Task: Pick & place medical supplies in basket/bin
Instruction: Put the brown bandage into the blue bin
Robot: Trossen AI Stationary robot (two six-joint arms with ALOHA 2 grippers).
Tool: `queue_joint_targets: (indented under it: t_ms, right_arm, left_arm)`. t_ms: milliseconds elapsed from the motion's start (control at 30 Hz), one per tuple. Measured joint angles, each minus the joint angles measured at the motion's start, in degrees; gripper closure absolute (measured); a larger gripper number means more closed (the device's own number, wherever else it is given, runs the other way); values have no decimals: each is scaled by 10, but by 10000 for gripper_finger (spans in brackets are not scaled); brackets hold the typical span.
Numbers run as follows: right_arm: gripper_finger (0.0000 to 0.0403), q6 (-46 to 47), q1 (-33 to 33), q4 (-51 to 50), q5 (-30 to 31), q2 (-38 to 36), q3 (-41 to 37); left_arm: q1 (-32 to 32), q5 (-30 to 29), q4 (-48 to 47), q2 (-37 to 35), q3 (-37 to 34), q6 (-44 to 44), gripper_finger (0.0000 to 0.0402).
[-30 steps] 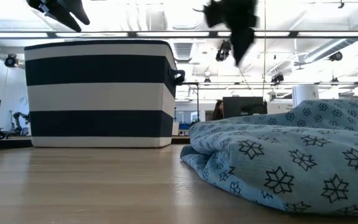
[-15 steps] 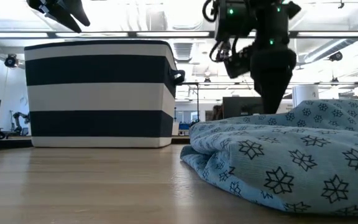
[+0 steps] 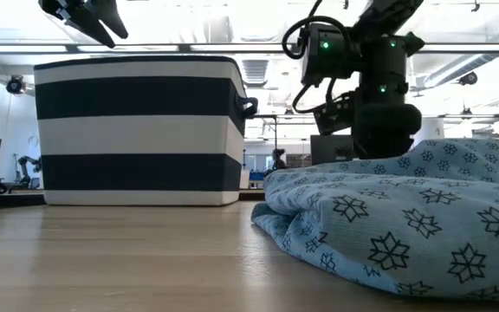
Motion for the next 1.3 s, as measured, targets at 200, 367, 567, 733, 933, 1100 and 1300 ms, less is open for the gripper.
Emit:
queue_joint_targets:
  t_ms: [200,367,567,733,933,1100,1300]
  right_arm:
    - [76,1,0,78,-29,4,-29]
    - [76,72,-1,108,-62,4,-27]
    - [101,90,-8,115,-42,4,-14]
    - [141,87,-9,115,-34,3,-20]
    - [158,107,-9,114,-35,3,-31]
    - [156,155,-16,114,-74,3,-31]
    - [153,190,-27,115,-91,3,-34]
  left_arm:
    - [0,0,0,5,0,0,171]
    - [0,0,0,9,0,0,171]
    - [0,0,0,15,0,0,171]
    - [0,0,0,15,0,0,171]
    - [0,0,1,15,0,0,171]
    - [0,0,1,15,0,0,171]
    - [0,0,1,15,0,0,171]
